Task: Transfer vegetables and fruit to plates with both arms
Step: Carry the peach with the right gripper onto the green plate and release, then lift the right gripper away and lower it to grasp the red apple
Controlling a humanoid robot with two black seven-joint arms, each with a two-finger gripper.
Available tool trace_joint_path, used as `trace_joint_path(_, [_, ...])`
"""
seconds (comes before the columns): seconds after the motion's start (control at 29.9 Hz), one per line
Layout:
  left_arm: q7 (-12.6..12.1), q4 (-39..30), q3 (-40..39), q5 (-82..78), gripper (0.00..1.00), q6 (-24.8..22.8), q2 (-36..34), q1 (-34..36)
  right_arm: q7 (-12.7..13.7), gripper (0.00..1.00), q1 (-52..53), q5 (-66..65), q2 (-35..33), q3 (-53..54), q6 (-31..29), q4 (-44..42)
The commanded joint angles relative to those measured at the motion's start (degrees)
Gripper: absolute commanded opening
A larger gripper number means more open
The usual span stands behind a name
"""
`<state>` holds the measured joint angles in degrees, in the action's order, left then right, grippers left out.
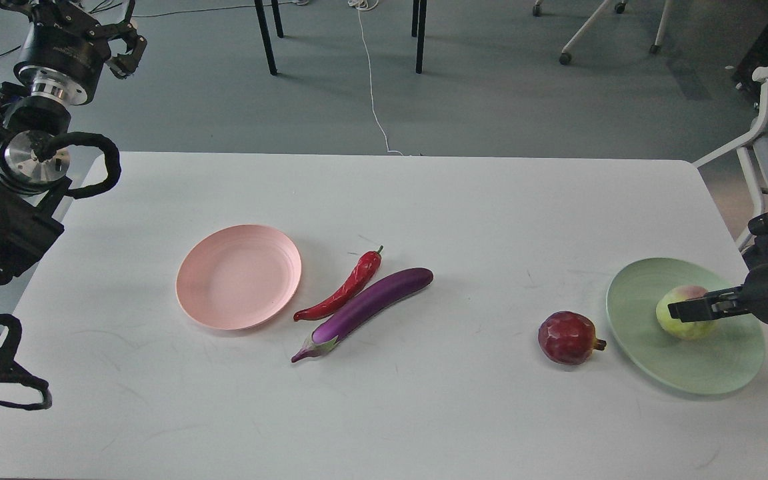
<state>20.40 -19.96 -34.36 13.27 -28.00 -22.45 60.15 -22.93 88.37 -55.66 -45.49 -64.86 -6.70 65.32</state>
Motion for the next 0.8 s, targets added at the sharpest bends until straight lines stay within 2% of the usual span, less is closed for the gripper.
trace_joint_path(0.0, [0.1, 0.0, 0.0, 0.0, 0.98, 0.0, 0.0, 0.0, -0.3, 0.95, 1.9, -0.2, -0.9, 0.0, -0.3, 0.3])
trace_joint_path(0.17, [0.0, 0.0, 0.1, 0.0, 0.98, 0.0, -0.2, 0.0, -0.6, 0.97, 9.9, 0.2, -0.9, 0.3, -1.0, 1.5])
trace_joint_path(0.27, [-0.1, 0.0, 0.1, 0.0, 0.98, 0.0, -0.4, 0.0, -0.4, 0.97, 14.2, 0.0, 0.6, 2.9, -3.7, 4.1])
trace_joint_path(0.37, [-0.2, 0.0, 0.2, -0.1, 0.98, 0.0, -0.3, 0.0, -0.2, 0.97, 16.0, -0.1, 6.0, 5.1, -5.9, 7.1])
trace_joint_path(0.6, [-0.2, 0.0, 0.2, -0.2, 0.98, 0.0, -0.4, 0.1, -0.2, 0.97, 17.0, -0.3, 20.3, 4.7, -6.1, 11.0])
trace_joint_path(0.77, [-0.1, 0.0, 0.2, -0.1, 0.98, 0.0, -0.7, 0.1, -0.3, 0.96, 16.7, -4.4, 25.7, 2.4, -6.1, 11.6])
